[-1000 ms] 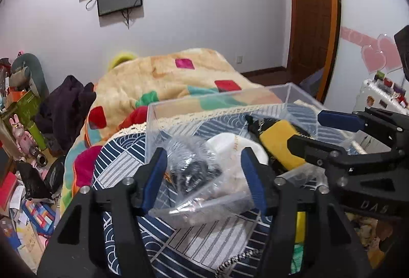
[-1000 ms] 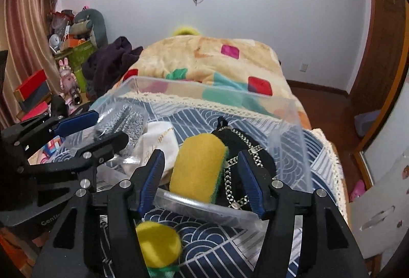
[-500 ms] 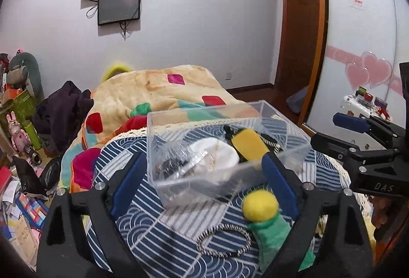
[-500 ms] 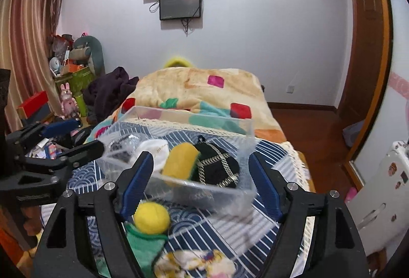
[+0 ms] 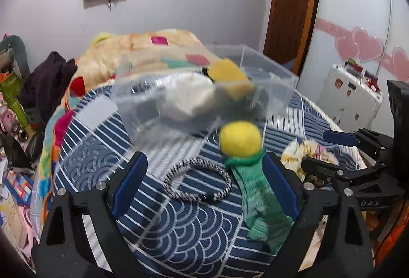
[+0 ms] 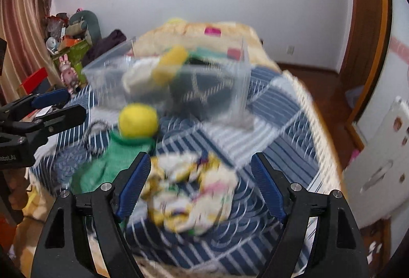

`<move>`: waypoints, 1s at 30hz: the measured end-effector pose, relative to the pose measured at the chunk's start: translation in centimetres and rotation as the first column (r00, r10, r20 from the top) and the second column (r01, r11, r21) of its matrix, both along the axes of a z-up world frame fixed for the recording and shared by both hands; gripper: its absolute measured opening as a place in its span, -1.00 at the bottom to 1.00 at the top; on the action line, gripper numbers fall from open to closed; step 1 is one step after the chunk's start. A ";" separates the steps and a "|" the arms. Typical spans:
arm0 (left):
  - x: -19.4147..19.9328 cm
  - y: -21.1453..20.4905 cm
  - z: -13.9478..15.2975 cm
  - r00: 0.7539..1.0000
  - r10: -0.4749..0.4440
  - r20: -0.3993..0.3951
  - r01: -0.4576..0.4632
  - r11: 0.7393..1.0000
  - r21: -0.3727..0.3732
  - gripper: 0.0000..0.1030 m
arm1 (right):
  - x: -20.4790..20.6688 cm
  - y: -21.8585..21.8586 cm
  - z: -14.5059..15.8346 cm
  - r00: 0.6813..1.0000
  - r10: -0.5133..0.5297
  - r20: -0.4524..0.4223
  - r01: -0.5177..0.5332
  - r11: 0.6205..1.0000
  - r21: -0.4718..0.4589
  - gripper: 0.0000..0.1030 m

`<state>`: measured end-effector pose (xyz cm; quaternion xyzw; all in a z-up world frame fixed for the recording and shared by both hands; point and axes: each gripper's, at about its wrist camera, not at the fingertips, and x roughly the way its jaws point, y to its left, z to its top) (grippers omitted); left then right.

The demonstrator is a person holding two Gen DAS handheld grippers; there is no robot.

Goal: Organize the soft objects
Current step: 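Grasp the yellow ball with the left tool while the right tool grasps the floral cloth, then drop the yellow ball into the box with the left tool while the right drops the floral cloth in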

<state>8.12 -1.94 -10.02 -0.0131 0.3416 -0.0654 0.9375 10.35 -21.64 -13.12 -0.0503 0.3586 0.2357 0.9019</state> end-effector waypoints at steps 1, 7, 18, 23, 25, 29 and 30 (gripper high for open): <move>0.2 -0.2 -0.3 1.000 -0.007 -0.011 0.007 1.000 -0.009 0.76 | -0.2 0.1 -0.3 1.000 0.006 -0.006 -0.006 1.000 -0.006 0.52; 2.4 -1.4 -1.2 0.997 -0.049 -0.062 0.046 0.997 -0.057 0.40 | -0.6 1.0 -1.6 0.999 0.042 -0.034 -0.044 0.998 -0.050 0.52; 5.6 -2.9 -2.0 0.989 -0.109 -0.105 0.098 0.990 -0.102 -0.18 | -0.5 0.0 -1.2 1.000 0.022 -0.005 -0.023 1.000 -0.020 -0.55; 4.9 -3.0 -1.4 0.992 -0.104 -0.076 0.098 0.992 -0.082 -0.19 | -0.4 -1.0 -0.3 0.999 -0.022 0.026 0.021 1.000 0.014 -0.61; 4.5 -2.7 -0.7 0.994 -0.097 -0.059 0.092 0.992 -0.084 -0.20 | -0.4 -1.3 0.3 0.999 -0.030 0.044 0.029 0.999 0.023 -0.61; 3.8 -2.1 1.2 0.997 -0.080 -0.001 0.080 0.993 -0.083 -0.20 | -0.3 -1.2 1.9 0.996 -0.037 0.087 0.034 0.999 0.036 -0.61; 3.5 -1.9 2.0 0.997 -0.073 0.023 0.075 0.994 -0.085 -0.20 | -0.2 -1.2 2.2 0.994 -0.039 0.100 0.036 0.999 0.037 -0.61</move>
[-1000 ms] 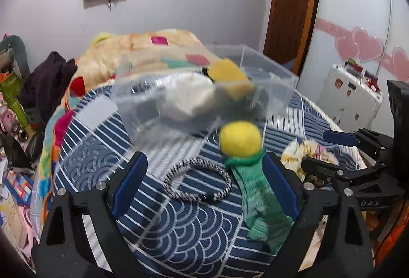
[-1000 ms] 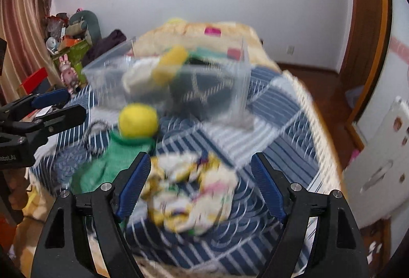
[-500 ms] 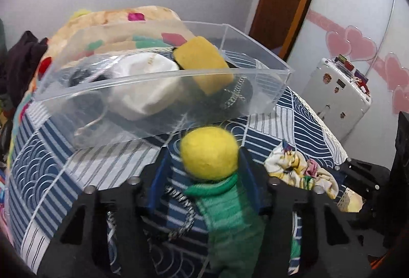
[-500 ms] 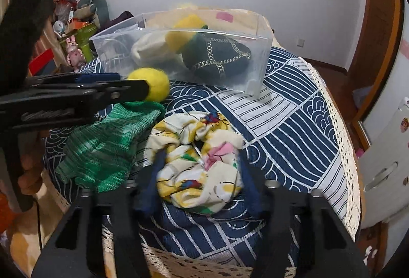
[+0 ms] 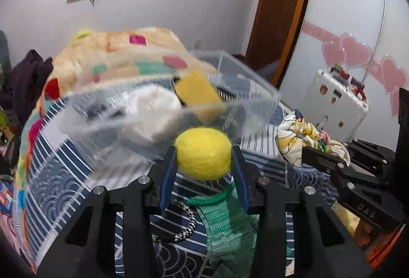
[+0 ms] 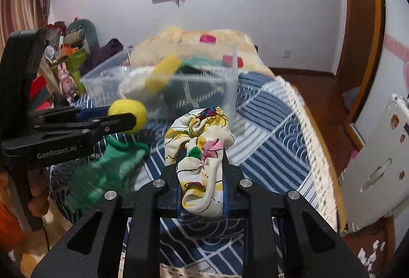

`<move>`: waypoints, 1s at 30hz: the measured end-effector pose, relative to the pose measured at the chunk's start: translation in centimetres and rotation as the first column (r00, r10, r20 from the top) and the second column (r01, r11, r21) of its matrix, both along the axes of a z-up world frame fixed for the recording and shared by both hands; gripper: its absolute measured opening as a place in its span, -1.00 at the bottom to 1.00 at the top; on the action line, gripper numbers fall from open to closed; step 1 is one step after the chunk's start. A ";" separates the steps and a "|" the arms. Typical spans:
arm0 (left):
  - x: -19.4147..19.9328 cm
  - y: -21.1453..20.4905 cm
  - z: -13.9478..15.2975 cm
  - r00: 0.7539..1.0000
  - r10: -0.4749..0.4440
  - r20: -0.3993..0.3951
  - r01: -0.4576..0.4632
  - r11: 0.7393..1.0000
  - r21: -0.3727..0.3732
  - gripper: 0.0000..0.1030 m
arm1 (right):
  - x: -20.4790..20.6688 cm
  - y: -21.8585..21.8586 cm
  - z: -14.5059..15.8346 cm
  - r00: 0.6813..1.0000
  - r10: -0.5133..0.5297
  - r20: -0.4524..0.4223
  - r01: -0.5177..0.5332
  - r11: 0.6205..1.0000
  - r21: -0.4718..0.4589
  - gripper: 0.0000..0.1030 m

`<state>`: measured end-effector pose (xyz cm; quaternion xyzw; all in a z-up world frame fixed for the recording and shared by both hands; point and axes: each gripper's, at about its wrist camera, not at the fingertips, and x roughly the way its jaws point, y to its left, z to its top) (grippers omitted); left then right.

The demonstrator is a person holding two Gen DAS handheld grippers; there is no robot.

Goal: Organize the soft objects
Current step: 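Drop the yellow ball into the box with the left tool while the right drops the floral cloth in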

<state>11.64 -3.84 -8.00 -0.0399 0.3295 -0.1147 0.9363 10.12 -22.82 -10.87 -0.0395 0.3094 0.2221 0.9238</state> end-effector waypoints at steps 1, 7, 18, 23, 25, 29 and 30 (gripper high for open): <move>-0.2 0.2 0.6 1.000 0.004 0.017 -0.004 1.000 -0.003 -0.20 | 0.2 0.1 0.4 1.000 -0.004 0.016 0.004 1.000 0.001 -0.61; -0.4 1.7 4.3 0.993 0.049 0.110 -0.049 0.999 -0.006 -0.20 | 1.7 0.2 2.9 0.996 -0.028 0.089 0.025 0.999 0.039 -0.61; 2.8 3.0 5.3 0.987 0.107 0.122 -0.107 0.994 -0.006 -0.19 | 5.0 2.0 5.2 0.986 -0.063 0.153 0.051 0.996 0.079 -0.61; 4.9 3.0 3.4 0.990 0.123 0.072 -0.125 0.992 0.023 -0.19 | 7.0 3.4 3.8 0.992 -0.063 0.109 0.058 0.997 0.049 -0.61; 5.3 2.8 2.7 0.990 0.127 0.068 -0.130 0.991 0.041 -0.19 | 7.7 3.8 3.2 0.995 -0.064 0.081 0.061 0.997 0.043 -0.61; 6.4 2.8 1.5 0.991 0.131 0.039 -0.133 0.990 0.056 -0.19 | 8.8 4.1 2.1 0.998 -0.057 0.021 0.056 0.997 0.048 -0.61; 6.6 2.8 1.3 0.991 0.130 0.034 -0.132 0.990 0.056 -0.19 | 8.9 4.2 1.8 0.999 -0.053 0.012 0.053 0.998 0.045 -0.61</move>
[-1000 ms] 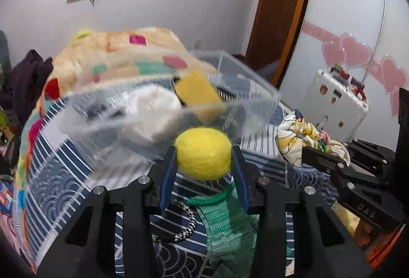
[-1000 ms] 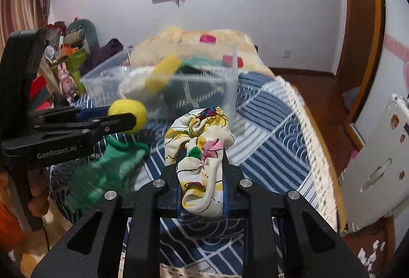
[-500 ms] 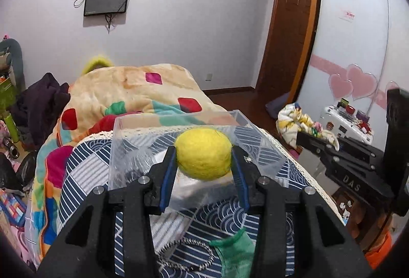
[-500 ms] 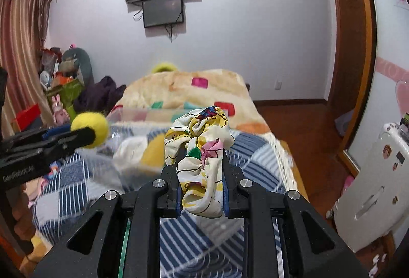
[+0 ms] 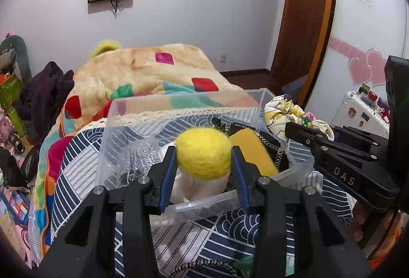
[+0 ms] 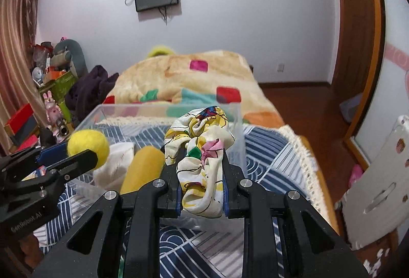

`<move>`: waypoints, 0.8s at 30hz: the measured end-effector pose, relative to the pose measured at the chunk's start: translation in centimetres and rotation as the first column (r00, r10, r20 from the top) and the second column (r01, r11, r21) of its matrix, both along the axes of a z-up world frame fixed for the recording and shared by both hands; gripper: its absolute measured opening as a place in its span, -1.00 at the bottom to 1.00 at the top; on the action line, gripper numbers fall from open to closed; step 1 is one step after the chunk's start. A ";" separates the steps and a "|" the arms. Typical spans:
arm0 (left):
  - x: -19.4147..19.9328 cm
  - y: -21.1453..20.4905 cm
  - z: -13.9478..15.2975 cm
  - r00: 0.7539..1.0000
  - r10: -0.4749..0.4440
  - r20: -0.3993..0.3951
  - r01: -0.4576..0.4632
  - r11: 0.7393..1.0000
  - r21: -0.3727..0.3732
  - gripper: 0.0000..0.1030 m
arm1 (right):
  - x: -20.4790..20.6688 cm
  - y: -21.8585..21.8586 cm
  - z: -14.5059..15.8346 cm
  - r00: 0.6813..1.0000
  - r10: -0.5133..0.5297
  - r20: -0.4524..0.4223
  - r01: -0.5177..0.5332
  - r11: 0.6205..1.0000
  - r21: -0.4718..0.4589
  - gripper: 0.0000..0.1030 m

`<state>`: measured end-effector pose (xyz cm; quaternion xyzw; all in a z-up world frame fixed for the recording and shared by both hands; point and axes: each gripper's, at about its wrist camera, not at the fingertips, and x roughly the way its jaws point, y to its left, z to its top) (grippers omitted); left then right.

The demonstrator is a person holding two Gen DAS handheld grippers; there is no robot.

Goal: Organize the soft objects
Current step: 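Drop the yellow ball into the box with the left tool while the right drops the floral cloth in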

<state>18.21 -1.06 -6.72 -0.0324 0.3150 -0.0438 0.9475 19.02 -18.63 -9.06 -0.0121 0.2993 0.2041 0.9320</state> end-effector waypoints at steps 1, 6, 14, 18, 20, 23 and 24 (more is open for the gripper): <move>0.2 0.0 -0.2 1.000 -0.002 -0.005 0.002 1.000 -0.001 -0.19 | 0.1 0.0 0.1 1.000 0.002 -0.003 -0.002 1.000 -0.001 -0.61; 0.5 -0.1 -0.7 1.000 -0.007 -0.020 0.007 1.000 0.001 -0.19 | -0.1 0.4 -0.2 1.000 0.019 -0.008 -0.019 1.000 -0.017 -0.54; 0.1 -0.1 -0.8 0.999 -0.010 -0.031 0.010 1.000 -0.001 0.05 | -0.7 0.5 0.2 1.000 0.002 0.025 0.000 0.998 -0.061 -0.04; -0.9 0.1 -0.2 1.000 -0.007 -0.011 0.007 1.000 -0.002 0.13 | -1.3 0.3 0.9 0.998 0.001 0.059 0.003 0.997 -0.073 0.11; -1.5 0.3 0.4 1.000 -0.008 0.002 0.008 1.000 -0.010 0.15 | -1.8 0.0 1.5 0.997 -0.004 0.078 0.010 0.998 -0.067 0.25; -2.8 0.8 1.4 0.999 -0.007 0.033 0.007 1.000 -0.026 0.25 | -2.5 -0.3 2.4 0.994 -0.006 0.113 0.013 0.998 -0.057 0.39; -3.1 0.9 1.7 0.999 -0.005 0.041 0.006 1.000 -0.028 0.28 | -3.0 -0.5 2.9 0.991 -0.009 0.131 0.017 0.998 -0.056 0.42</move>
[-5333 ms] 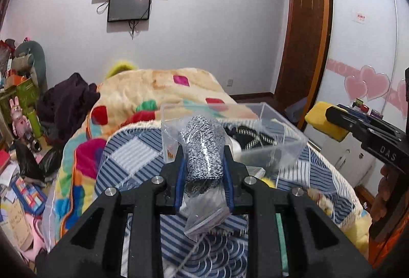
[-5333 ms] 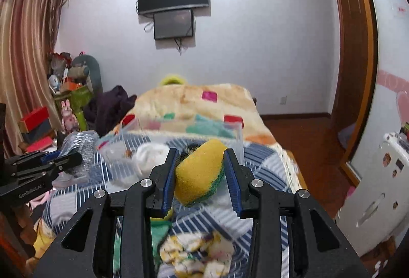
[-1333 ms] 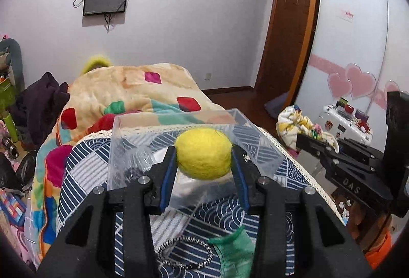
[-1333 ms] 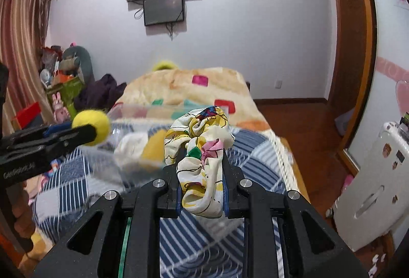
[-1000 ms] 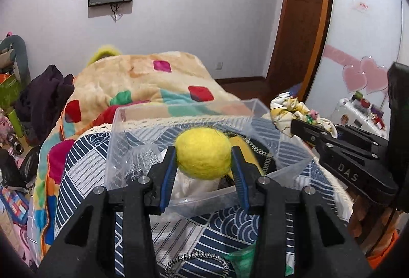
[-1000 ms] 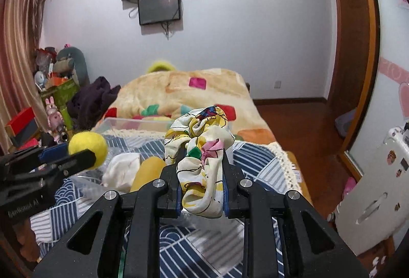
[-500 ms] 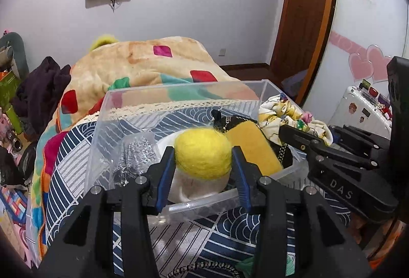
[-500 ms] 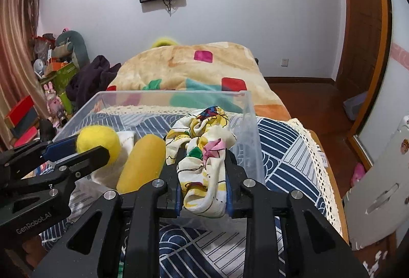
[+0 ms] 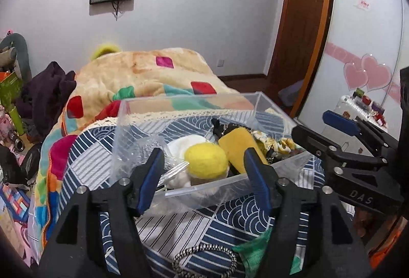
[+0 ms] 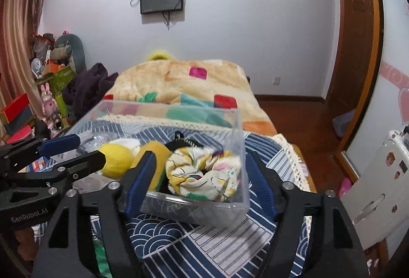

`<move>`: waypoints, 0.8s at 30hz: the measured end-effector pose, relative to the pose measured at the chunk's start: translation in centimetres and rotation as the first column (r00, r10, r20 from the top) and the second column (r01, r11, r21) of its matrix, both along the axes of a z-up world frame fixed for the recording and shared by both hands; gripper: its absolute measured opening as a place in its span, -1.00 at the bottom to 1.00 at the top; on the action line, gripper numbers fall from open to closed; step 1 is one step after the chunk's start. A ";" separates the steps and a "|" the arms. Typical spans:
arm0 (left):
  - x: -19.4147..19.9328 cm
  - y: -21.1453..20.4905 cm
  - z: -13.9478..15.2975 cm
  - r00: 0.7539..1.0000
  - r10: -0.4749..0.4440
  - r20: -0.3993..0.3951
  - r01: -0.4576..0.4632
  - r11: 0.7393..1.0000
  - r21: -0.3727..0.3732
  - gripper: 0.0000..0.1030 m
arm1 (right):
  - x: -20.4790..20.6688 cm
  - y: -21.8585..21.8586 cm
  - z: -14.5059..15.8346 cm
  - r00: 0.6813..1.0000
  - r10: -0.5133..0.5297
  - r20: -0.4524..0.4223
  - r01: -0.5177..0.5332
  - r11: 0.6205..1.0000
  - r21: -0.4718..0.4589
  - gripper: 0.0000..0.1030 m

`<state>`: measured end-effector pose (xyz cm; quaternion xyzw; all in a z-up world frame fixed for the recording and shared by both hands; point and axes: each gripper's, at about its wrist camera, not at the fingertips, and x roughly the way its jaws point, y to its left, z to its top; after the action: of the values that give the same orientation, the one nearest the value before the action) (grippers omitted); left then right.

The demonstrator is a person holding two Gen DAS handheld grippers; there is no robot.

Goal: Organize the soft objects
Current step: 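Drop the yellow ball into the box with the left tool while the right drops the floral cloth in, then grasp the bracelet with the left tool while the right tool grasps the green glove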

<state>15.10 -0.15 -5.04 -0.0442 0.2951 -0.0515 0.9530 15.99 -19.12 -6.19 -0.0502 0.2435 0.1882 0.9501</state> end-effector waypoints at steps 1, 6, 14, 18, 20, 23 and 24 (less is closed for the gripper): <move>-0.5 0.1 0.4 1.000 0.002 0.012 -0.002 1.000 -0.002 0.31 | -0.2 0.1 0.3 1.000 -0.001 0.012 0.001 1.000 0.000 0.50; -3.0 0.9 1.8 0.998 0.009 0.059 -0.008 1.000 -0.012 0.50 | -2.1 -0.3 1.4 0.999 0.020 0.051 -0.021 0.999 0.036 0.63; -6.0 1.8 0.3 0.999 0.017 0.027 -0.017 1.000 -0.014 0.56 | -4.6 0.5 -0.3 0.996 0.091 0.012 -0.091 0.995 0.039 0.64; -7.0 1.8 -2.0 0.999 0.023 -0.033 -0.023 1.000 -0.002 0.56 | -5.4 1.6 -2.6 0.989 0.137 -0.061 -0.136 0.990 0.025 0.64; -7.5 1.7 -3.4 0.997 0.023 -0.072 -0.023 1.000 0.004 0.56 | -5.8 2.0 -3.7 0.982 0.159 -0.100 -0.157 0.987 0.024 0.64; -8.1 1.5 -5.2 0.993 0.023 -0.120 -0.022 1.000 0.005 0.56 | -6.1 2.5 -5.2 0.968 0.194 -0.161 -0.191 0.981 0.035 0.64; -8.1 1.5 -5.5 0.991 0.023 -0.131 -0.022 1.000 0.004 0.56 | -6.1 2.8 -5.7 0.959 0.214 -0.186 -0.210 0.977 0.042 0.64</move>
<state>6.96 1.36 -10.58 -0.0496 0.3566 -0.0374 0.9322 9.89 -16.35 -11.93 -0.0475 0.3239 0.2953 0.8976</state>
